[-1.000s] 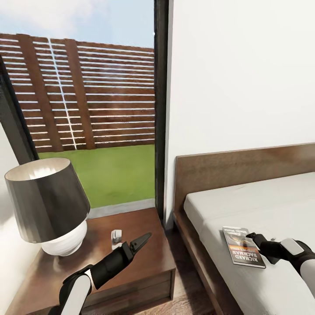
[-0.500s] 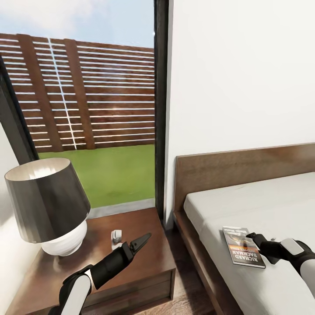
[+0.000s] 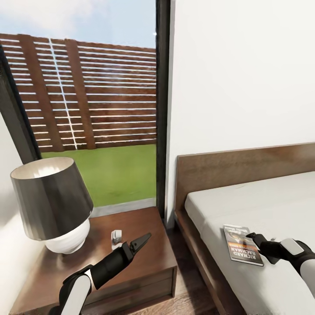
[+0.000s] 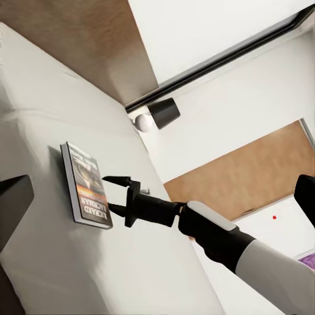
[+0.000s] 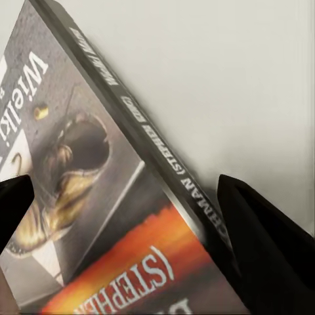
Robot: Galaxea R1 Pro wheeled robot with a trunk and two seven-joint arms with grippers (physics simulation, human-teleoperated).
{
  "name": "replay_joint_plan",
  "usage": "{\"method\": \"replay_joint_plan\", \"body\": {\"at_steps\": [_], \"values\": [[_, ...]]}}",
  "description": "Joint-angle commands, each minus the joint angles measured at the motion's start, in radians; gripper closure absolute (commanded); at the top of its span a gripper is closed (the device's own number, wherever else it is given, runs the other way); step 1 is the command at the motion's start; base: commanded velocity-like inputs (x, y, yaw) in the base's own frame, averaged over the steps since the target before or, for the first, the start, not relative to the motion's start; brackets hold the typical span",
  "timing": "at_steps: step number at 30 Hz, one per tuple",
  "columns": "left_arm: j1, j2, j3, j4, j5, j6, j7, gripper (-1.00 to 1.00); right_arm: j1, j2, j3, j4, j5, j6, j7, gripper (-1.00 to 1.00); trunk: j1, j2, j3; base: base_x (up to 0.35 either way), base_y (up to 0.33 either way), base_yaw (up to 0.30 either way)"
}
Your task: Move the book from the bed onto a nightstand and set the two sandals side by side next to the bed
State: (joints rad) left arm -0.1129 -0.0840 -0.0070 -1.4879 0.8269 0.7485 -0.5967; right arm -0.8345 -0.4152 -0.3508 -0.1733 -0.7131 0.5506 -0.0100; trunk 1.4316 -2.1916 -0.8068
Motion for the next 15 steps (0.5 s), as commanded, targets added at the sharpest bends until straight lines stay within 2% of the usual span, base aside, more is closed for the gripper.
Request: {"method": "replay_joint_plan", "body": {"at_steps": [1,15], "values": [[-0.001,0.000,0.001,0.000,0.004,0.006,0.000,-1.00,0.000,0.000,-0.001,0.000,0.001,0.006,-0.002,-1.00,0.000,0.000,-0.001,-0.039,0.026,0.000],[-0.001,0.000,0.001,0.000,0.004,0.006,0.000,-1.00,0.000,0.002,-0.002,-0.001,0.001,0.005,-0.002,-1.00,0.000,0.000,-0.001,-0.010,0.007,0.000]]}}
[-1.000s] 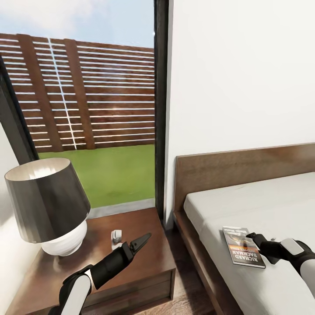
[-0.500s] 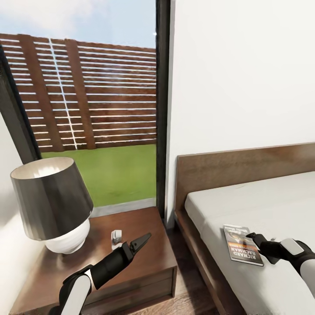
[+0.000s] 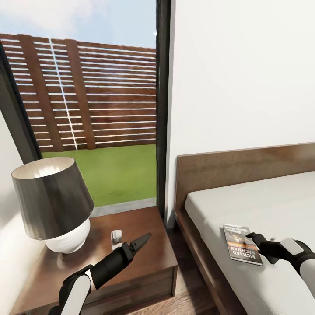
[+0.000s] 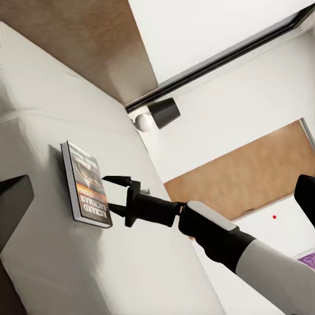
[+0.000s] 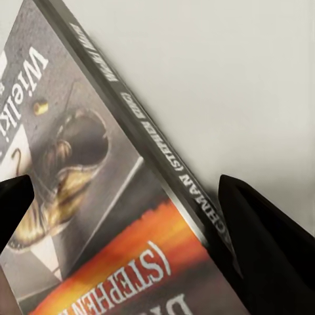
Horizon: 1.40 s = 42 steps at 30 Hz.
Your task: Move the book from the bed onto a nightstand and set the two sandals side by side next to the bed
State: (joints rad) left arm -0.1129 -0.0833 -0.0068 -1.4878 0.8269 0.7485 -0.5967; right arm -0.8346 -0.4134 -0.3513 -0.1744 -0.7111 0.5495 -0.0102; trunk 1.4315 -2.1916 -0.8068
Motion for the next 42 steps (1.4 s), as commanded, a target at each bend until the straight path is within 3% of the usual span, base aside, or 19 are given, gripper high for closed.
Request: {"method": "replay_joint_plan", "body": {"at_steps": [1,42], "values": [[-0.001,-0.001,0.001,0.000,0.004,0.006,0.000,-1.00,0.000,0.000,-0.001,0.000,-0.001,0.006,-0.002,-1.00,0.000,0.000,-0.001,-0.001,0.001,0.000],[-0.001,0.000,0.002,0.000,0.004,0.008,0.000,-1.00,0.000,0.013,0.000,0.000,0.001,0.006,-0.002,-1.00,0.000,0.000,-0.001,0.000,0.012,0.000]]}}
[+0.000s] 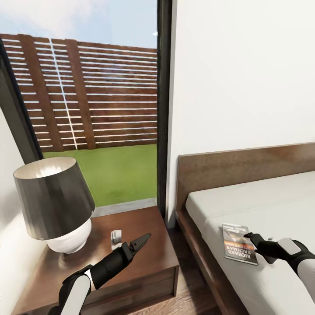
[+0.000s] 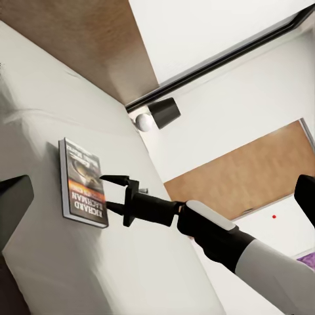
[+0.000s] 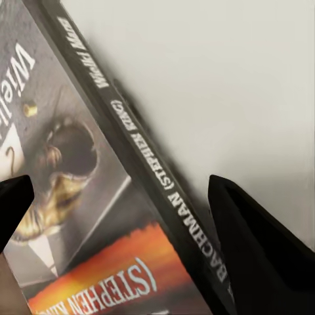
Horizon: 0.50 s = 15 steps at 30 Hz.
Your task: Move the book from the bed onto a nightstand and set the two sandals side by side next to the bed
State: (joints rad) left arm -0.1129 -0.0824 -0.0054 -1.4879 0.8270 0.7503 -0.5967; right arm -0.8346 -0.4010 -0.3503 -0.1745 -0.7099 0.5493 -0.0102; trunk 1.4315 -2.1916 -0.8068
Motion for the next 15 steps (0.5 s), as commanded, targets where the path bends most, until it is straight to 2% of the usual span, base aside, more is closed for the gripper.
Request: {"method": "replay_joint_plan", "body": {"at_steps": [1,15], "values": [[-0.001,0.000,0.001,0.000,0.004,0.006,0.000,-1.00,0.000,0.000,-0.001,0.000,0.000,0.006,-0.002,-1.00,0.000,0.000,-0.001,0.000,0.063,0.000],[-0.001,0.000,0.025,0.001,0.007,0.008,-0.001,-1.00,0.000,0.001,-0.001,0.000,-0.002,0.006,-0.002,-1.00,0.000,0.000,-0.001,0.000,0.026,0.000]]}}
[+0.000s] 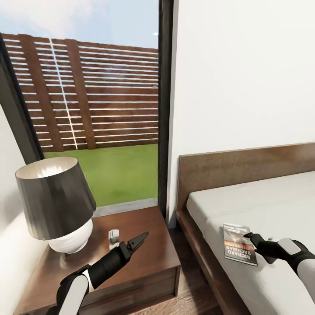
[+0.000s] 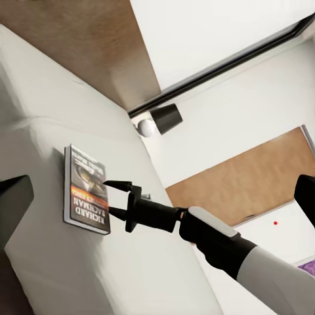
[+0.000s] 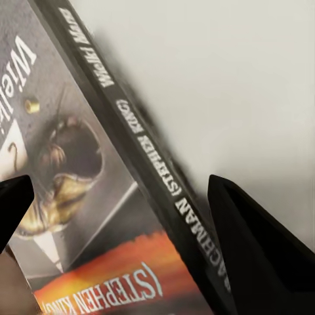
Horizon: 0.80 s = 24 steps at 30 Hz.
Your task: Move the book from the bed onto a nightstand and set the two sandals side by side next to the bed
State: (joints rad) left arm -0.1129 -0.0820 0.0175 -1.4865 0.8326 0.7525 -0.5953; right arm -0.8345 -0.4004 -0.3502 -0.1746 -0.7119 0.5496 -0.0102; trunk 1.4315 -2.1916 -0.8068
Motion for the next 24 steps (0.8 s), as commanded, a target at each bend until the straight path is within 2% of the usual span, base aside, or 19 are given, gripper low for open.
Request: {"method": "replay_joint_plan", "body": {"at_steps": [1,24], "values": [[-0.001,-0.001,0.002,0.000,0.002,0.006,-0.002,-1.00,0.000,0.000,-0.001,0.000,0.000,0.006,-0.002,-1.00,0.000,0.000,-0.001,0.000,0.003,0.000],[-0.001,-0.001,0.004,0.000,0.002,0.007,-0.003,-1.00,0.000,-0.001,0.000,0.000,0.000,0.006,-0.002,-1.00,0.000,0.000,-0.001,0.000,0.000,0.000]]}}
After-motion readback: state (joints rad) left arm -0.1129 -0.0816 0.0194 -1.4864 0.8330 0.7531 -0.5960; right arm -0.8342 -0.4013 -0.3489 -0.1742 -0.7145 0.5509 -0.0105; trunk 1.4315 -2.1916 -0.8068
